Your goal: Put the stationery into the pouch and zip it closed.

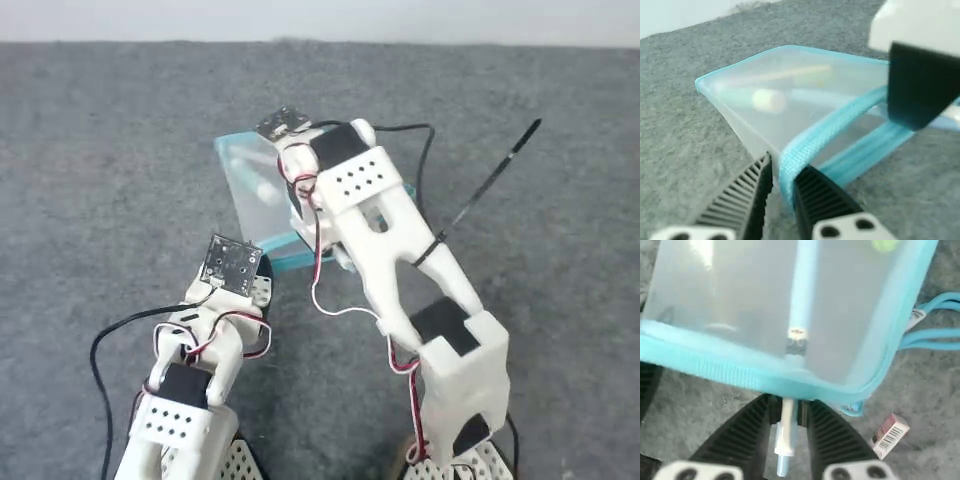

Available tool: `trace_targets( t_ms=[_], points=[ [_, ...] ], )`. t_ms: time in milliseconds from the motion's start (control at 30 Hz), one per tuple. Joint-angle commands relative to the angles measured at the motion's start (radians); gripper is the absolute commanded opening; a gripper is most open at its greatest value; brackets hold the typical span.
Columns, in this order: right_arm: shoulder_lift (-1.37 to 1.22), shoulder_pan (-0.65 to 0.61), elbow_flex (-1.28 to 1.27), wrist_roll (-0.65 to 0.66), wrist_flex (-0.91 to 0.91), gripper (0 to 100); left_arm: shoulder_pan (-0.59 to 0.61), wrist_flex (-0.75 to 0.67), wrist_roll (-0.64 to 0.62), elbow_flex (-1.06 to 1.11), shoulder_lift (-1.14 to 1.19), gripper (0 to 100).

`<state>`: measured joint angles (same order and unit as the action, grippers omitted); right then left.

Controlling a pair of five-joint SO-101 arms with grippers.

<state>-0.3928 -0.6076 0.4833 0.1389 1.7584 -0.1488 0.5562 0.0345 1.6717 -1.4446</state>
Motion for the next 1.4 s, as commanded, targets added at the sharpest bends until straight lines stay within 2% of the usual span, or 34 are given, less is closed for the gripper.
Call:
trace_targets(
  t_ms=[0,67,333,500,633,767,900,1000,1133,1267,1367],
  points=[
    [0.021,-0.008,0.086,-0.015,0.035,17.4,-0.046,-0.026,0.017,-0.013,0.011,1],
    [0.028,-0.008,0.089,-0.015,0.035,20.6,-0.046,-0.026,0.017,-0.013,0.011,1],
    [0.153,-0.008,0.086,-0.012,0.035,20.6,-0.043,-0.026,0.017,-0.015,0.011,1],
    [0.263,-0.008,0.054,-0.003,0.025,20.5,0.057,-0.032,0.011,-0.033,0.011,1],
    [0.4,-0.008,-0.064,0.021,-0.031,20.5,0.095,-0.032,-0.015,-0.041,0.011,1],
    [0.575,0.005,-0.298,0.025,-0.14,20.5,0.124,-0.043,-0.048,-0.042,0.011,1],
    [0.7,0.082,-0.555,0.028,-0.231,20.5,0.114,-0.043,-0.041,-0.041,0.011,1],
    [0.763,0.174,-0.72,0.098,-0.243,20.5,0.115,-0.044,-0.041,-0.042,0.011,1],
    [0.835,0.355,-0.907,0.166,-0.266,20.5,0.204,-0.044,-0.048,-0.064,0.011,1],
    [0.895,0.507,-1.065,0.262,-0.346,20.5,0.172,-0.04,-0.041,-0.062,0.012,1],
    [0.909,0.553,-1.162,0.285,-0.389,20.5,0.164,-0.04,-0.041,-0.062,0.017,1]
  ],
)
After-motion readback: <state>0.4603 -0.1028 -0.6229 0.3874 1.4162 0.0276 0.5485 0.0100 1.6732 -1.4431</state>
